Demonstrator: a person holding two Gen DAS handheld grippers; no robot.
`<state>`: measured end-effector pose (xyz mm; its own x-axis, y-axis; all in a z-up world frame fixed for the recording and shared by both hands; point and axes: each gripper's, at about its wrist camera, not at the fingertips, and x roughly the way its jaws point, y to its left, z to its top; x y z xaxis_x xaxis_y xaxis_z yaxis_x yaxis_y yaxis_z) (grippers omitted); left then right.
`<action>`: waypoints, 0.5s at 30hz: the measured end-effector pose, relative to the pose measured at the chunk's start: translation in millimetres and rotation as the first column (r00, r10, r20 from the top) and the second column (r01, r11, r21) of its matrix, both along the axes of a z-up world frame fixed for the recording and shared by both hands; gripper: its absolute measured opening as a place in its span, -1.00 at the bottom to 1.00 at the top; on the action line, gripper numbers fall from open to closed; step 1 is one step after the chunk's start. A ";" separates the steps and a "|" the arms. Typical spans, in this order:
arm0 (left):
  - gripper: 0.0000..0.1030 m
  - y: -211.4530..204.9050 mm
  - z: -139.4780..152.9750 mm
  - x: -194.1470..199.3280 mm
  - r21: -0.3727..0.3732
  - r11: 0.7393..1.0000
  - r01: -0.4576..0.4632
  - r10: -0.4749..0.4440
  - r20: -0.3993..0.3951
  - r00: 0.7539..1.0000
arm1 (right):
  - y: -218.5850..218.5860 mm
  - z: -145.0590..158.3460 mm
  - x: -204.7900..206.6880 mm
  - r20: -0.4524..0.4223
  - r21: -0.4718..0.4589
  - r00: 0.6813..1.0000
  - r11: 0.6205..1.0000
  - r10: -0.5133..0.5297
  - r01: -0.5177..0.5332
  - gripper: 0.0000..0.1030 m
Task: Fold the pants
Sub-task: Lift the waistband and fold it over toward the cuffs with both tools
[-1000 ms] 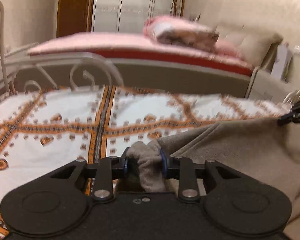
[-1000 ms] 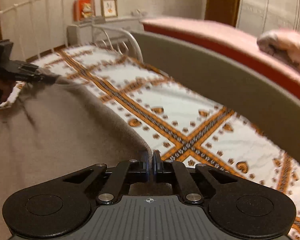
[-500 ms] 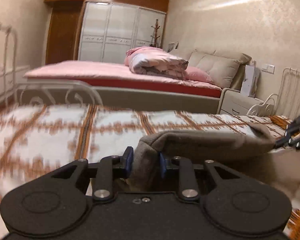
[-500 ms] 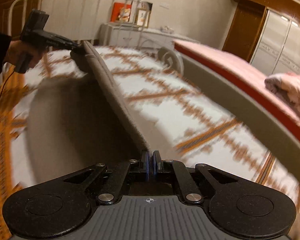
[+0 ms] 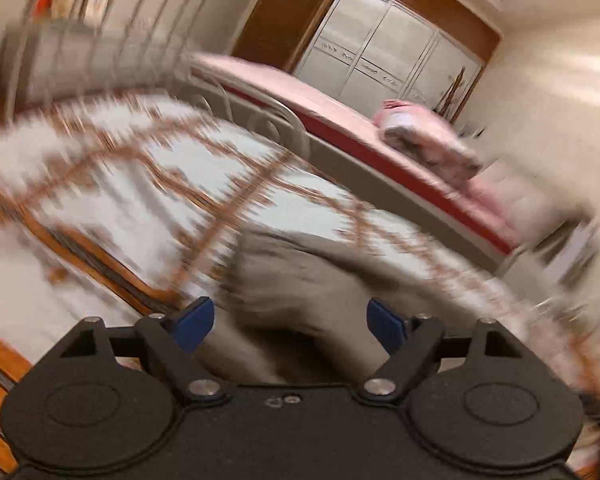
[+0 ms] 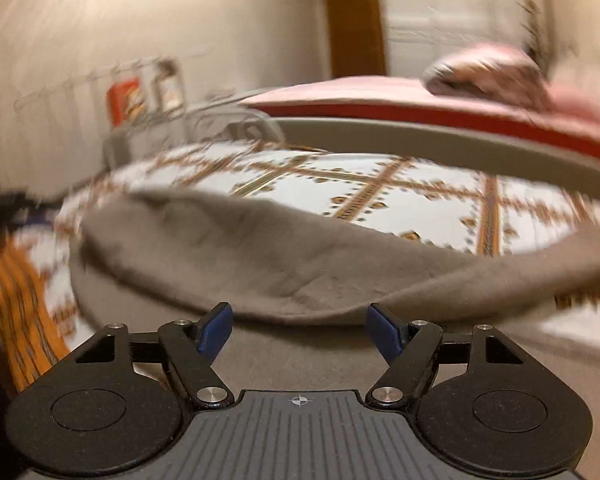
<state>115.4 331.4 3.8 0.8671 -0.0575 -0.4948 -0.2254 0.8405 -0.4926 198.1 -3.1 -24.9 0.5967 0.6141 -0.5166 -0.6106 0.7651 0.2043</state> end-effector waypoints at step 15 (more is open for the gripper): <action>0.06 17.2 -62.5 40.7 -0.410 0.900 -0.148 0.110 -0.115 0.987 | -40.5 -33.7 78.8 -0.518 0.292 0.824 0.858 -0.231 0.424 0.11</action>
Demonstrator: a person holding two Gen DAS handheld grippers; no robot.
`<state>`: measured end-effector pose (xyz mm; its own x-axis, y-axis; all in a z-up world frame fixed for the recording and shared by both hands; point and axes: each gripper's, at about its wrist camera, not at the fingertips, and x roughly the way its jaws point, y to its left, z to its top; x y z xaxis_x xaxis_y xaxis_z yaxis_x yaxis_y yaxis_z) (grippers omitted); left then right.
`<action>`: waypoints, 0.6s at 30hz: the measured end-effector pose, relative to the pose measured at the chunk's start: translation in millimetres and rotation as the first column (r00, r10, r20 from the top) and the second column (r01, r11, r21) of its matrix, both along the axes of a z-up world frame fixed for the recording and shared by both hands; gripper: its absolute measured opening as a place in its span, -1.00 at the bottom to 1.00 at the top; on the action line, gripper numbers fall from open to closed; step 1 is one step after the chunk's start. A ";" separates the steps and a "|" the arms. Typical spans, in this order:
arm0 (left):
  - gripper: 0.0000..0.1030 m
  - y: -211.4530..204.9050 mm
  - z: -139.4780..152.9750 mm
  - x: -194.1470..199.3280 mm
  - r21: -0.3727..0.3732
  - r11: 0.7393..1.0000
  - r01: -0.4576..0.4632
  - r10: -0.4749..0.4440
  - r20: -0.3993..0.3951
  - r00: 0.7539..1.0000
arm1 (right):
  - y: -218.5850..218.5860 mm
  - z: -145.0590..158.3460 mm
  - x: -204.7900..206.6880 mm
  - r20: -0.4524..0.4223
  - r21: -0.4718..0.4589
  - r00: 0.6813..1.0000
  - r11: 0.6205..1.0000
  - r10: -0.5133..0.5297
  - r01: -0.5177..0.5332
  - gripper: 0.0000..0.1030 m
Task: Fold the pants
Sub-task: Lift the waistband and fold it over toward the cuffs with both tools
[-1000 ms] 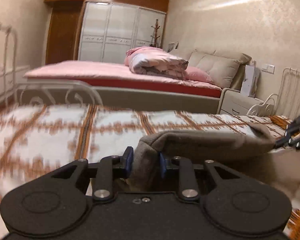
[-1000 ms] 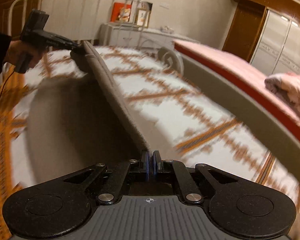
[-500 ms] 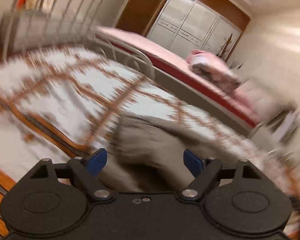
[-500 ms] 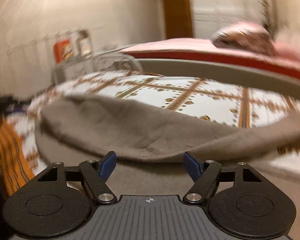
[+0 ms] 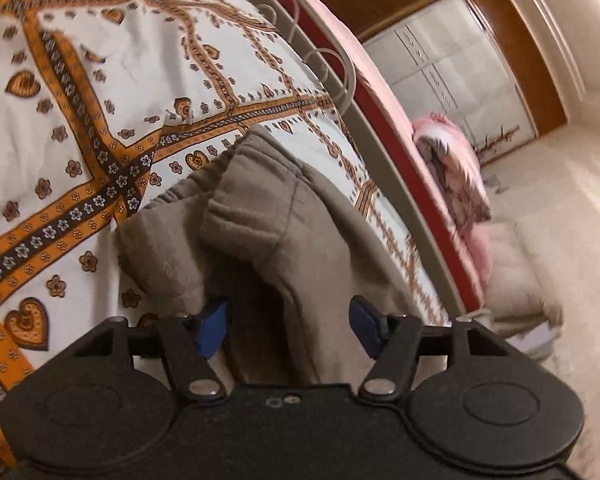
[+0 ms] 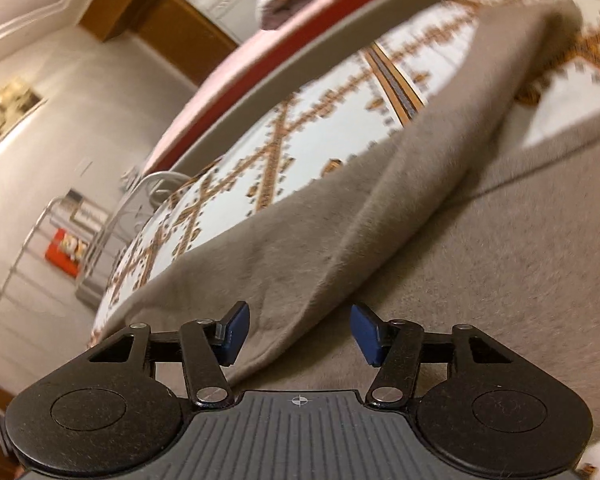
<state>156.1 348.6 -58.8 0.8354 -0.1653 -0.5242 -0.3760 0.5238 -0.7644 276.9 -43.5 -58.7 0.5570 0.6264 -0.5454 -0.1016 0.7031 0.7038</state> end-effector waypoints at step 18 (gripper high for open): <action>-0.74 21.9 42.9 -2.4 0.170 0.983 0.065 -0.089 0.136 0.987 | -14.4 53.0 -14.3 0.186 -0.047 0.979 0.996 0.085 -0.077 -0.76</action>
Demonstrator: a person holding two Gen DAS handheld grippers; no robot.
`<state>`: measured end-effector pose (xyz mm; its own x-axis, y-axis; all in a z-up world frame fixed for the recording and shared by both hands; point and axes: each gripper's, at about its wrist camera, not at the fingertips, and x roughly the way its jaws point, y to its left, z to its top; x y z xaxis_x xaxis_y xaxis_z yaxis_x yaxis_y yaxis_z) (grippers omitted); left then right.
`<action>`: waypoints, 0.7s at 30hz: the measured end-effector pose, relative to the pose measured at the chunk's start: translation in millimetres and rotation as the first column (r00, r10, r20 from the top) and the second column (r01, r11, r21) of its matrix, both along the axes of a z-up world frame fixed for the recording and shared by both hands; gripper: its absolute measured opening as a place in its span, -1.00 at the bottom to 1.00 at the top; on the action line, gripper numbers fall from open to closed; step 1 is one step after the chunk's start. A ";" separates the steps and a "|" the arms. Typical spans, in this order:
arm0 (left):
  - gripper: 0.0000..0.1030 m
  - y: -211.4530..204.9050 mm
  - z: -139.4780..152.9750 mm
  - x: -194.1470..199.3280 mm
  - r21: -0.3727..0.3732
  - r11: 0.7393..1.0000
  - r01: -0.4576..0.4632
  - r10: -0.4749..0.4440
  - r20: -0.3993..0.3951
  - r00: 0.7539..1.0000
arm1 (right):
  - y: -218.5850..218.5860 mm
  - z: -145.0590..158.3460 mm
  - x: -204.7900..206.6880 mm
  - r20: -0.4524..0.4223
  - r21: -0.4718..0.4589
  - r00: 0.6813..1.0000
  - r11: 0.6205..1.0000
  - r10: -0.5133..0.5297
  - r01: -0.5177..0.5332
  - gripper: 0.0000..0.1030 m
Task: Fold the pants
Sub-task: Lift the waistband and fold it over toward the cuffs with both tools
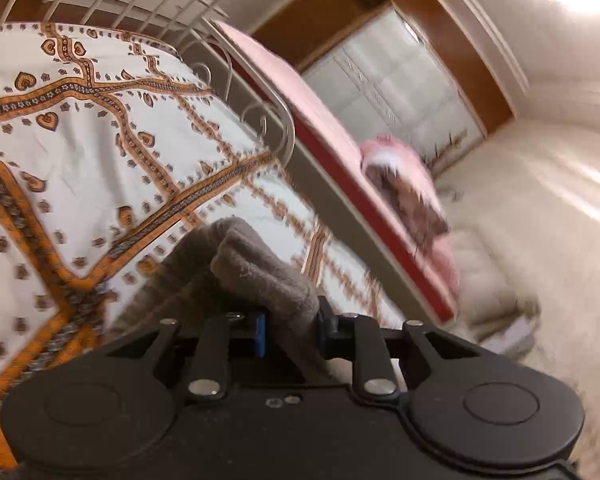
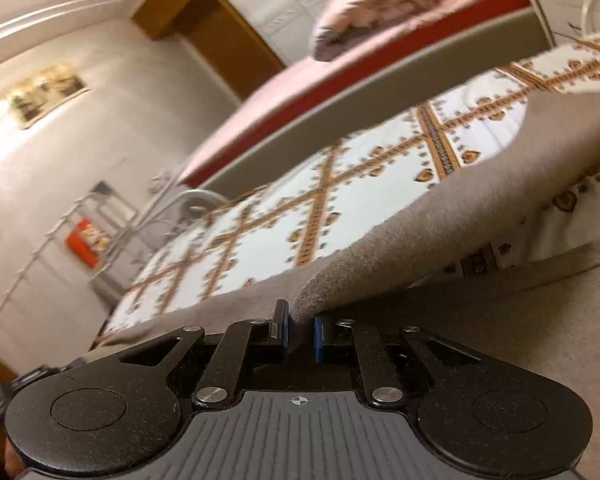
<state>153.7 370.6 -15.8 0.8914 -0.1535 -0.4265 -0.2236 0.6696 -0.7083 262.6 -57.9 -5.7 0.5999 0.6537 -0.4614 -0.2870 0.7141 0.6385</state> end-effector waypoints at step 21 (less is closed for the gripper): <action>-0.74 -23.9 -38.3 -10.3 0.255 0.966 0.054 0.001 -0.212 0.977 | 29.7 -65.2 -41.6 -0.139 -0.173 0.986 0.979 0.087 -0.110 -0.78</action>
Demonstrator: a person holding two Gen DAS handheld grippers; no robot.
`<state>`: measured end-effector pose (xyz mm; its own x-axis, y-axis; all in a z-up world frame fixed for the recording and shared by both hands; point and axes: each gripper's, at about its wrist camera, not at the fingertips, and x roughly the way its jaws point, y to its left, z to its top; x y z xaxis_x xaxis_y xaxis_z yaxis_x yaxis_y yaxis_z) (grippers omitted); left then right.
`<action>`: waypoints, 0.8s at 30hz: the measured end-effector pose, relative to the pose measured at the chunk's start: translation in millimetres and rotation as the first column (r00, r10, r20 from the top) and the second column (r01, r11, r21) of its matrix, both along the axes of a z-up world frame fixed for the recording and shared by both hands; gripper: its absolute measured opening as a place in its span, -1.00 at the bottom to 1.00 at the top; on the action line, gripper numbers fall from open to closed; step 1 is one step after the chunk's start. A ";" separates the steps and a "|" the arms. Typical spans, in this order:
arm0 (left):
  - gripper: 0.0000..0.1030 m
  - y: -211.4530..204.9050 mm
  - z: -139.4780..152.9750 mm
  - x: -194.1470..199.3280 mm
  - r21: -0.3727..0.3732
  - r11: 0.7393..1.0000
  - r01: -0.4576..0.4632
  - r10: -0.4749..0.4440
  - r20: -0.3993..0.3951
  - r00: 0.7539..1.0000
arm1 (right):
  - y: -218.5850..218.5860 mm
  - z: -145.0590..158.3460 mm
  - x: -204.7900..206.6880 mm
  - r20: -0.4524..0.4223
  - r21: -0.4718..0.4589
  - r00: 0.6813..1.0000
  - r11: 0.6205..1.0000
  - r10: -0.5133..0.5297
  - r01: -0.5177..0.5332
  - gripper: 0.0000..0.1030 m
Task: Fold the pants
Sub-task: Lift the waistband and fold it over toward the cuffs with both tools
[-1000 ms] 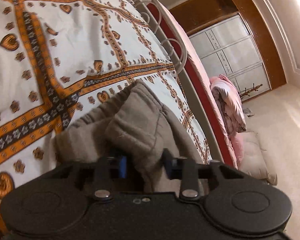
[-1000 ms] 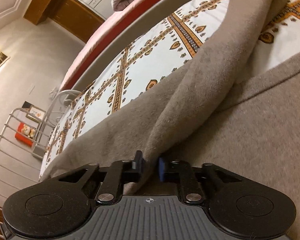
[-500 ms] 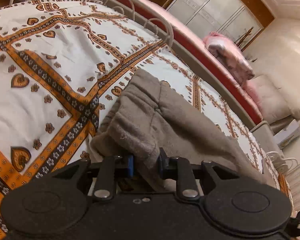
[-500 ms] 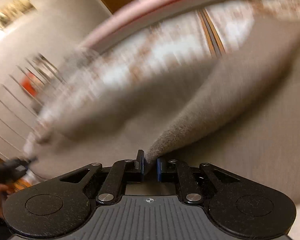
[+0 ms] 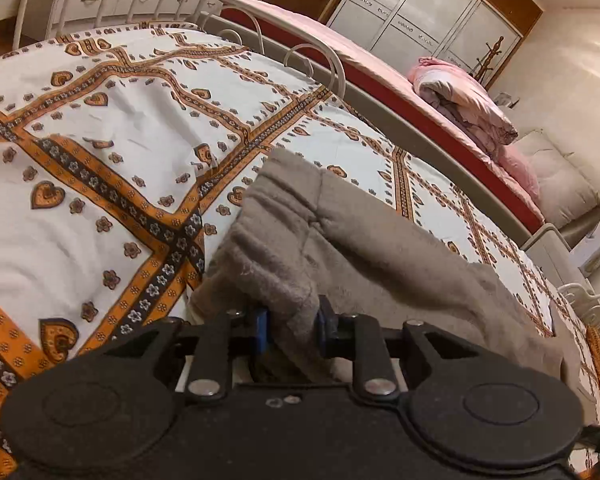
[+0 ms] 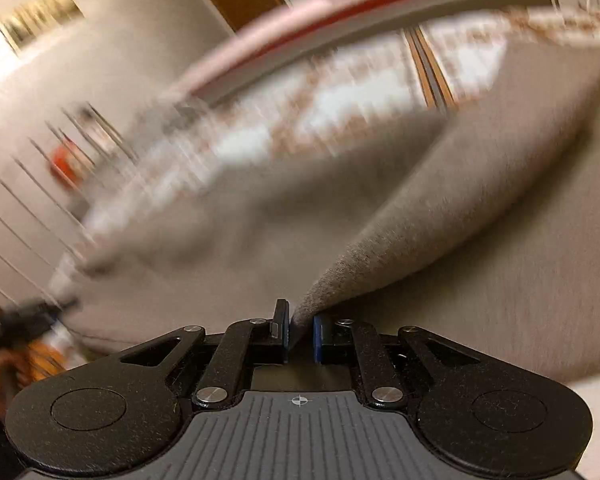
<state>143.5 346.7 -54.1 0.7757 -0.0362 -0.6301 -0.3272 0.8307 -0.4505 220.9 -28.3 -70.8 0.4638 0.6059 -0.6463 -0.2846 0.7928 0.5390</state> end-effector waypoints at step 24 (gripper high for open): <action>0.61 -22.1 51.4 -22.4 0.175 0.974 -0.142 0.138 0.035 0.990 | -34.5 24.7 -7.5 0.000 0.046 0.998 0.997 -0.066 0.066 -0.25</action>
